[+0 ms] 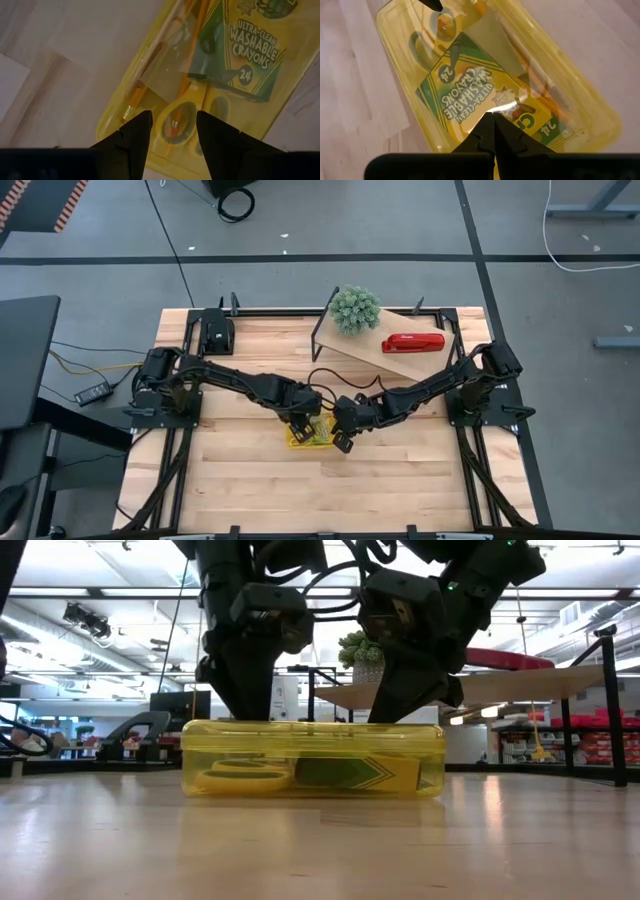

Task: Pack school essentials
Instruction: Close the supply box

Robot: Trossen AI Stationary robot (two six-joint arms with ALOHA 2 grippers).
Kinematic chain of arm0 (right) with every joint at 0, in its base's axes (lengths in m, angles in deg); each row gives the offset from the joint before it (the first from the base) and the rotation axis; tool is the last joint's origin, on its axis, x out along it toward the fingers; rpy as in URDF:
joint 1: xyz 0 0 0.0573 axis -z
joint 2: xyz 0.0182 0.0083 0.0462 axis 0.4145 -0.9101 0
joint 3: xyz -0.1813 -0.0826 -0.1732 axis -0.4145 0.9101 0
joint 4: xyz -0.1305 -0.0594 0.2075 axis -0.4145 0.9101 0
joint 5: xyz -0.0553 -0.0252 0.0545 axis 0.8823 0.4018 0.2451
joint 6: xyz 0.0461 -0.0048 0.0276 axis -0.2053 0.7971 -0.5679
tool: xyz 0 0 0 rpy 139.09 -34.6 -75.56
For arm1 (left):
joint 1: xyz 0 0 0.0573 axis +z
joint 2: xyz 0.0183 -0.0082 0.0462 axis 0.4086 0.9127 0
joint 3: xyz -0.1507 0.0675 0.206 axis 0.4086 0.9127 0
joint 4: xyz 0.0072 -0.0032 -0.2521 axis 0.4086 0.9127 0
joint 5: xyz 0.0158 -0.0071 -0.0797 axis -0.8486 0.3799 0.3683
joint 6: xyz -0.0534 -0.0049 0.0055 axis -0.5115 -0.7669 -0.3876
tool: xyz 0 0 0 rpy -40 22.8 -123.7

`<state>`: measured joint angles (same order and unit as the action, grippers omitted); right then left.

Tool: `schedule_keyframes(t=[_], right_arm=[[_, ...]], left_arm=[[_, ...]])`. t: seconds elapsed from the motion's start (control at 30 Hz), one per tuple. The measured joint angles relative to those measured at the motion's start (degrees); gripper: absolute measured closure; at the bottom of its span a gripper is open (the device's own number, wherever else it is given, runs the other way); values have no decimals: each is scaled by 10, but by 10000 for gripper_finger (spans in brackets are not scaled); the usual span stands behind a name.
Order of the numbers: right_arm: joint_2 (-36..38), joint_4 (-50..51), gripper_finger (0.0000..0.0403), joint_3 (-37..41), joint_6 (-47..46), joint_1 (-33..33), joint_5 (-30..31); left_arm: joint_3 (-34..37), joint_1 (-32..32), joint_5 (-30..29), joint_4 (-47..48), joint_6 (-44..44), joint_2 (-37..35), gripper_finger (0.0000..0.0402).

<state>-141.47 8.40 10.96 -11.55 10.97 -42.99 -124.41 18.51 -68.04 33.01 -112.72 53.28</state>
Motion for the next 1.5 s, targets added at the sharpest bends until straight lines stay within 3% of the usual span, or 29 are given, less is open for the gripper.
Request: schedule_keyframes(t=[0.43, 1.5], right_arm=[[0, 2, 397, 0, -11, 12, 2], [-1, 13, 397, 0, -6, 18, 19]], left_arm=[[1, 18, -21, 0, 24, 1, 230], [0, 9, 17, 8, 21, 0, 230]])
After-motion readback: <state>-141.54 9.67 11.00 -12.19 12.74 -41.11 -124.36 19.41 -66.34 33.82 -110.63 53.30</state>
